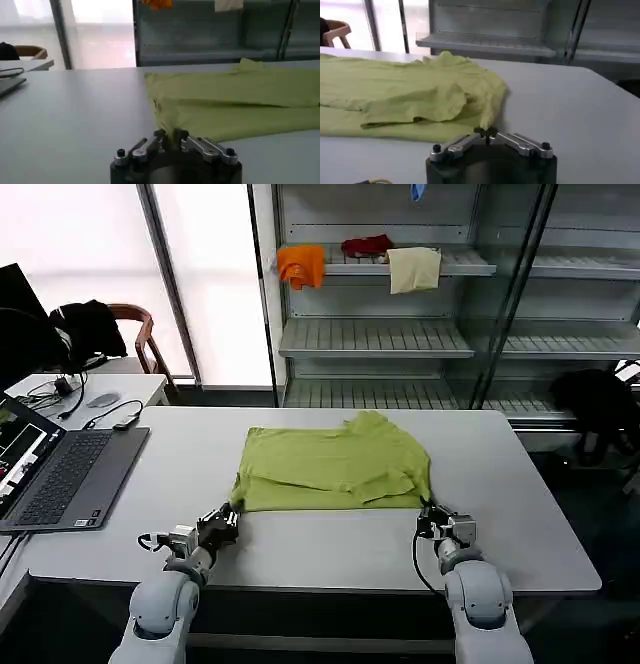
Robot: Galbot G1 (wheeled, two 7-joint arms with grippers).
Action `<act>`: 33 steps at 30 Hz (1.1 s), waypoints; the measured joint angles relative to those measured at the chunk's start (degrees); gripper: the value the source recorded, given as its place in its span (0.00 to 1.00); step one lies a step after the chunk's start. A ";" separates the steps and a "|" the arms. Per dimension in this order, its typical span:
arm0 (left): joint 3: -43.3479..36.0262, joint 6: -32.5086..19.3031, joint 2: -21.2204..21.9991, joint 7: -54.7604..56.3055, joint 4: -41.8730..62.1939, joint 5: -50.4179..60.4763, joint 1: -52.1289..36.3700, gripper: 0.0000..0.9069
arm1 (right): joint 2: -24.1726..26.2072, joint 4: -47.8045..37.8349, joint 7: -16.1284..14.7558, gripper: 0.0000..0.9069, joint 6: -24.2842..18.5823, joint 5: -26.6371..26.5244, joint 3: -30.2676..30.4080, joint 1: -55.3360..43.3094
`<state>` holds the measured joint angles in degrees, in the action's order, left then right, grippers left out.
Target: Fold and organize the clothes.
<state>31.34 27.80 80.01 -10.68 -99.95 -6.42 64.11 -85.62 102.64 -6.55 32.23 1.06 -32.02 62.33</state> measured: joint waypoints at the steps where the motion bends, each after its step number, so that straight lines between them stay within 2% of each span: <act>1: -0.04 -0.06 -0.01 0.00 -0.03 0.08 0.05 0.00 | 0.02 0.21 0.00 0.00 0.13 -0.15 0.00 0.13; 15: 1.43 -0.89 -2.22 -0.80 -4.62 2.63 3.98 0.00 | 1.36 8.53 0.11 0.00 0.81 -3.48 0.13 5.63; 33: 6.61 -0.17 -5.10 -0.16 -18.40 -1.83 17.21 0.00 | 1.11 20.40 1.16 0.00 0.96 -1.92 3.20 18.63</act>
<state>37.95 27.63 74.91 -10.84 -118.35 -8.25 81.32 -84.51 123.04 -5.40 33.20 -0.86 -28.83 80.96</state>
